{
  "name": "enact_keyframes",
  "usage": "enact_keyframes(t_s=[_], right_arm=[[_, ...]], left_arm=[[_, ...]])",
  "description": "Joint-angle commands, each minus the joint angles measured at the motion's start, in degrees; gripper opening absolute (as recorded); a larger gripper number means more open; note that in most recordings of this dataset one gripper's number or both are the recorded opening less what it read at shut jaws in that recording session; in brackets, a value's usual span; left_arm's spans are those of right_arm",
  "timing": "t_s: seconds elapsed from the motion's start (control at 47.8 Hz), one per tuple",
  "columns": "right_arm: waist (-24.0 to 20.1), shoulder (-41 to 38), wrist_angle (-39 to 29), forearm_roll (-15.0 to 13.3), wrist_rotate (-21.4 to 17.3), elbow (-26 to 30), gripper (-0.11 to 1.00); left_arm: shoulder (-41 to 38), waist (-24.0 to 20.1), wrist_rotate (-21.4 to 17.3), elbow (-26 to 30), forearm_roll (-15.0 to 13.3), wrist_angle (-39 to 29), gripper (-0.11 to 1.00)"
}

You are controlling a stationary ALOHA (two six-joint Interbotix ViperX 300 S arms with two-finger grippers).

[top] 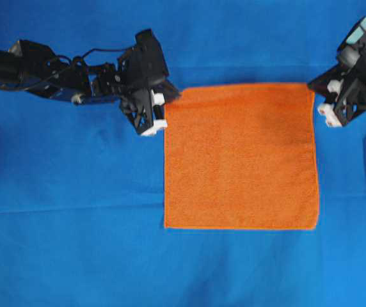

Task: Fold the orange towel.
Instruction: 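Lift the top edge and fold it down onto the bottom edge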

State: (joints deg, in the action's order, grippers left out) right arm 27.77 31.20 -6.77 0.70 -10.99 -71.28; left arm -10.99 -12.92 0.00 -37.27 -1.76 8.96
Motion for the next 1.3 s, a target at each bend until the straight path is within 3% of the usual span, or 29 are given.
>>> enact_keyframes(t_s=[0.0, 0.272, 0.523, 0.816, 0.962, 1.276], right_arm=[[-3.5, 2.1, -2.4, 0.2, -1.9, 1.2, 0.01], [-19.4, 7.6, -8.8, 0.2, -13.3, 0.8, 0.01], [-35.0, 6.4, -10.0, 0.2, -22.7, 0.7, 0.01], [-49.0, 0.6, -7.5, 0.2, -32.3, 1.9, 0.01], [-52.9, -3.1, -5.7, 0.2, -34.2, 3.3, 0.01], [-55.0, -8.8, -4.5, 0.2, -34.4, 6.1, 0.01]], left_arm=[[2.7, 2.5, 0.1, 0.4, 0.1, -1.1, 0.01], [3.4, 10.6, 0.2, 0.5, 0.1, -4.6, 0.01], [2.6, 19.4, 0.4, 1.3, 0.0, -4.7, 0.01], [1.3, 26.3, 5.9, 3.2, 0.0, -5.9, 0.01], [1.1, 27.8, 7.6, 3.4, 0.0, -6.0, 0.01], [0.9, 27.9, 7.5, 3.3, 0.0, -6.1, 0.01]])
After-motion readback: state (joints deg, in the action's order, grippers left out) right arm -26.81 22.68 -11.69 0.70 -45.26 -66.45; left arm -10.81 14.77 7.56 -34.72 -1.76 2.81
